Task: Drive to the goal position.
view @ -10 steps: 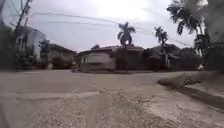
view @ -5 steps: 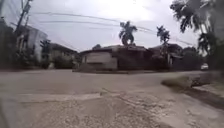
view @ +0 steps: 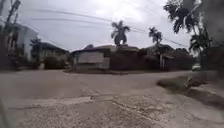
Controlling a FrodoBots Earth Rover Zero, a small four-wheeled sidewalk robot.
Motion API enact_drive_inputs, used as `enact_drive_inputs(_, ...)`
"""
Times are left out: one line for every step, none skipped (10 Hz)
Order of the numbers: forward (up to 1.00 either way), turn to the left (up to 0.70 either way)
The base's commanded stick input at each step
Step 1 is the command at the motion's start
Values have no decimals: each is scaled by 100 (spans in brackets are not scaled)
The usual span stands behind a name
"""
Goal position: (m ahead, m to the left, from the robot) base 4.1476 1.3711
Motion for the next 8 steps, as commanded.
enact_drive_inputs(50, 0)
enact_drive_inputs(50, 0)
enact_drive_inputs(50, 0)
enact_drive_inputs(50, 0)
enact_drive_inputs(50, 0)
enact_drive_inputs(50, 0)
enact_drive_inputs(50, 0)
enact_drive_inputs(50, 0)
